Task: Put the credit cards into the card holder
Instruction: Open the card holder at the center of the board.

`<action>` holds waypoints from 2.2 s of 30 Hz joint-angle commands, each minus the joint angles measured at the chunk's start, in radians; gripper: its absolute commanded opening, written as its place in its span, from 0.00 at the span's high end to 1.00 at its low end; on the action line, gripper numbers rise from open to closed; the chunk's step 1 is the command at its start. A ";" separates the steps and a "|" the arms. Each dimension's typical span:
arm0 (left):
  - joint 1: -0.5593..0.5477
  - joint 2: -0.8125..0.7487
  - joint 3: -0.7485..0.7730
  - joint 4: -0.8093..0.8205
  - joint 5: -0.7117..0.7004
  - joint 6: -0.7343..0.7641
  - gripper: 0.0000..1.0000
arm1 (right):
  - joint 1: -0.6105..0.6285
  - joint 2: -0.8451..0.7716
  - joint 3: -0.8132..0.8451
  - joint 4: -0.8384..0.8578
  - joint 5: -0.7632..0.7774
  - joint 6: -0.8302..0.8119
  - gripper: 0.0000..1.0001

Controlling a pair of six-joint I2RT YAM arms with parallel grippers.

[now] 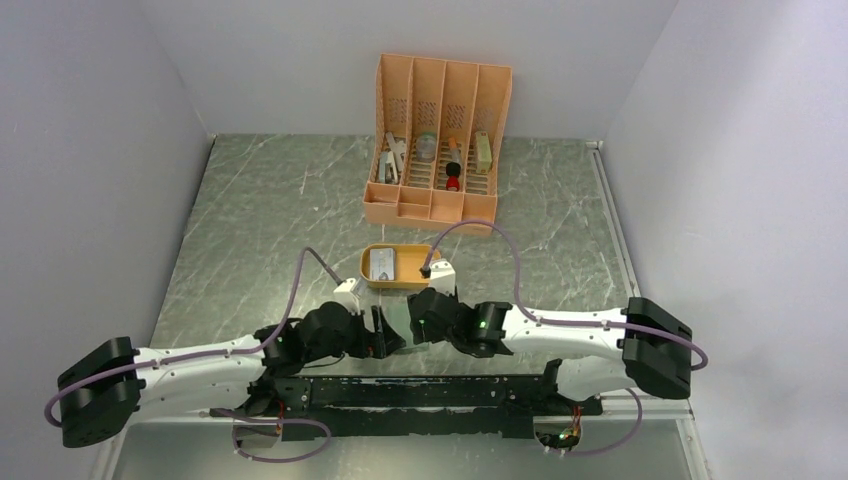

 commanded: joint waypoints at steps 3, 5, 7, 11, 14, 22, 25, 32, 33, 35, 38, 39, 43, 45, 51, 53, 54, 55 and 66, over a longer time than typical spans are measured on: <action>0.021 0.013 -0.023 0.126 0.012 -0.061 0.13 | 0.029 0.034 -0.026 0.067 -0.010 0.047 0.42; 0.027 0.029 -0.023 0.127 0.010 -0.068 0.16 | 0.038 0.048 -0.017 0.078 -0.016 0.041 0.44; 0.034 0.051 -0.024 0.134 0.015 -0.076 0.20 | 0.045 0.071 -0.004 0.084 -0.023 0.035 0.46; 0.045 0.116 -0.023 0.164 0.030 -0.084 0.28 | 0.050 0.123 0.033 0.062 -0.007 0.038 0.48; 0.059 0.155 -0.016 0.184 0.036 -0.089 0.34 | 0.050 0.160 0.063 0.026 0.032 0.052 0.50; 0.101 0.209 0.010 0.190 0.044 -0.097 0.53 | 0.050 0.207 0.123 -0.010 0.086 0.038 0.51; 0.120 0.222 0.024 0.183 0.047 -0.097 0.56 | 0.048 0.224 0.135 -0.015 0.095 0.030 0.51; 0.161 0.268 0.071 0.191 0.073 -0.087 0.59 | 0.045 0.264 0.151 -0.028 0.106 0.024 0.51; 0.163 0.277 0.080 0.192 0.073 -0.086 0.59 | 0.044 0.267 0.151 -0.026 0.105 0.024 0.51; 0.166 0.294 0.094 0.192 0.089 -0.082 0.60 | 0.040 0.275 0.152 -0.028 0.105 0.023 0.51; 0.170 0.323 0.112 0.198 0.097 -0.076 0.65 | 0.031 0.286 0.154 -0.028 0.104 0.018 0.52; 0.172 0.332 0.114 0.200 0.099 -0.074 0.66 | 0.030 0.290 0.155 -0.028 0.104 0.015 0.52; 0.178 0.367 0.109 0.225 0.108 -0.083 0.72 | 0.028 0.306 0.162 -0.031 0.102 0.011 0.52; 0.182 0.384 0.104 0.235 0.111 -0.086 0.75 | 0.030 0.312 0.165 -0.033 0.104 0.009 0.53; 0.199 0.414 0.093 0.241 0.114 -0.089 0.85 | 0.029 0.329 0.172 -0.041 0.120 0.000 0.53; 0.200 0.417 0.090 0.234 0.108 -0.089 0.88 | 0.030 0.335 0.175 -0.044 0.127 -0.003 0.53; 0.205 0.420 0.085 0.235 0.107 -0.088 0.91 | 0.030 0.348 0.181 -0.047 0.137 -0.008 0.53; 0.206 0.423 0.083 0.233 0.108 -0.086 0.92 | 0.029 0.356 0.186 -0.052 0.143 -0.011 0.53; 0.210 0.461 0.063 0.262 0.125 -0.082 0.95 | 0.030 0.413 0.223 -0.099 0.208 -0.023 0.56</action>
